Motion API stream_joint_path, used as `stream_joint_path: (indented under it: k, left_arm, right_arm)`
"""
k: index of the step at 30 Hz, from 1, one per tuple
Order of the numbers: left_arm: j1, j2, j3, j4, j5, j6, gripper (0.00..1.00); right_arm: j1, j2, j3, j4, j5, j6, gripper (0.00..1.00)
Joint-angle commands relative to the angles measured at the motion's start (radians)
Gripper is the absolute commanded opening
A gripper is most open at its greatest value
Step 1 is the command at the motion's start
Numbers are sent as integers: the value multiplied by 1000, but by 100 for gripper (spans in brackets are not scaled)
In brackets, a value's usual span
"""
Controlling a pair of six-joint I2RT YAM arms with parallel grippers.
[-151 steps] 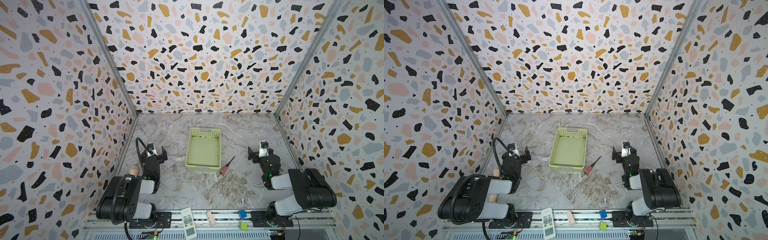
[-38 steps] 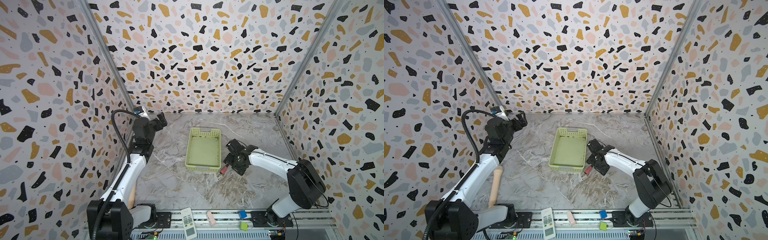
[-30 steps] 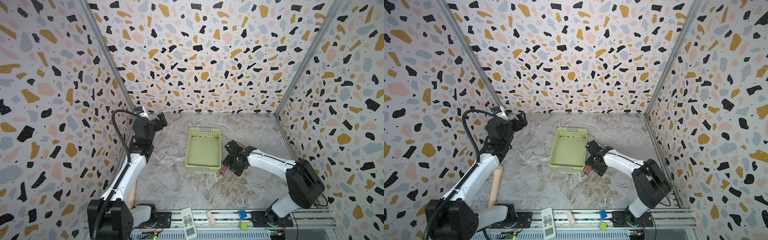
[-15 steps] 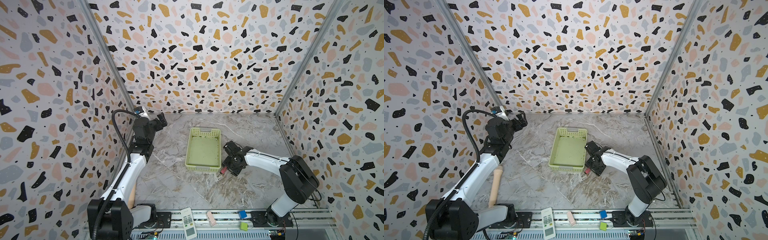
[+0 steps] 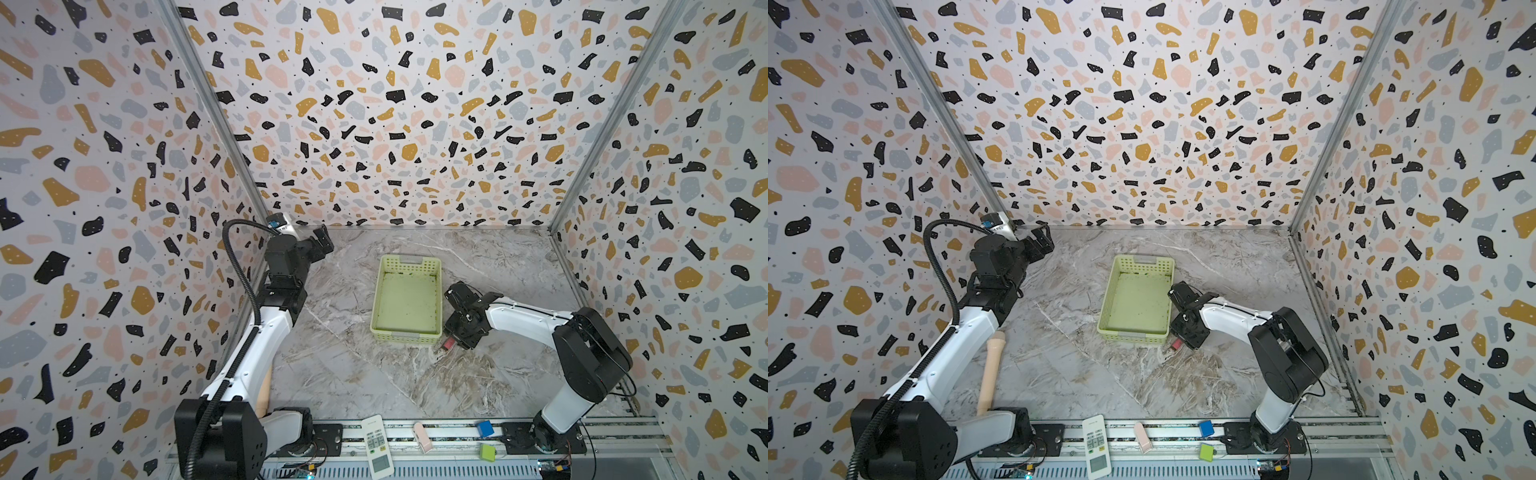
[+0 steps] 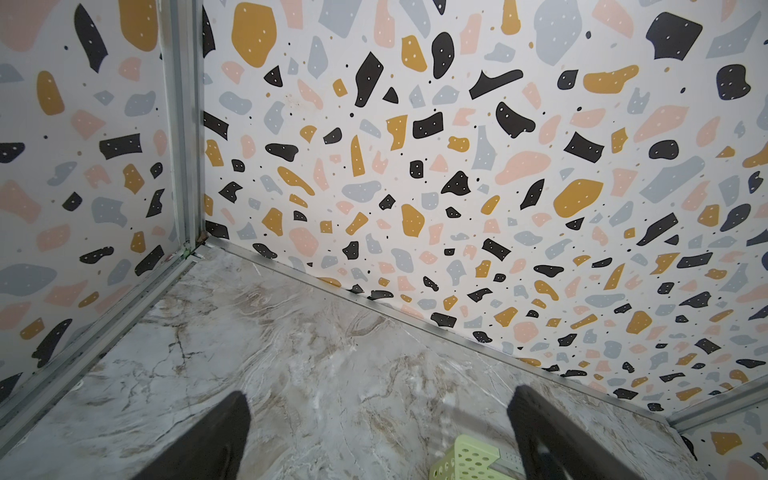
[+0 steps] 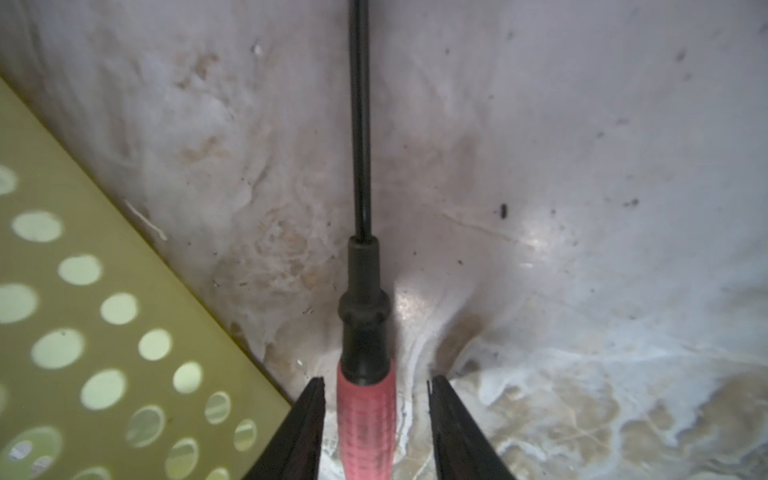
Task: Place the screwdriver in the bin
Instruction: 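Close the right gripper on the red screwdriver handle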
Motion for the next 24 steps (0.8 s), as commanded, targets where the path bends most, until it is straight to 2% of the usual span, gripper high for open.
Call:
stream_joint_path:
  k: [1, 13, 17, 24]
  left_arm:
    - [9, -3, -2, 15, -9, 10, 100]
    - [11, -8, -3, 14, -13, 10, 100]
    - [13, -8, -3, 14, -13, 10, 100]
    - [13, -8, -3, 14, -12, 10, 100]
  right_arm:
    - [5, 5, 24, -26, 0, 1, 43]
    - [5, 30, 42, -36, 6, -10, 35]
    - [5, 35, 39, -36, 5, -14, 26]
    - [4, 35, 35, -36, 6, -19, 22]
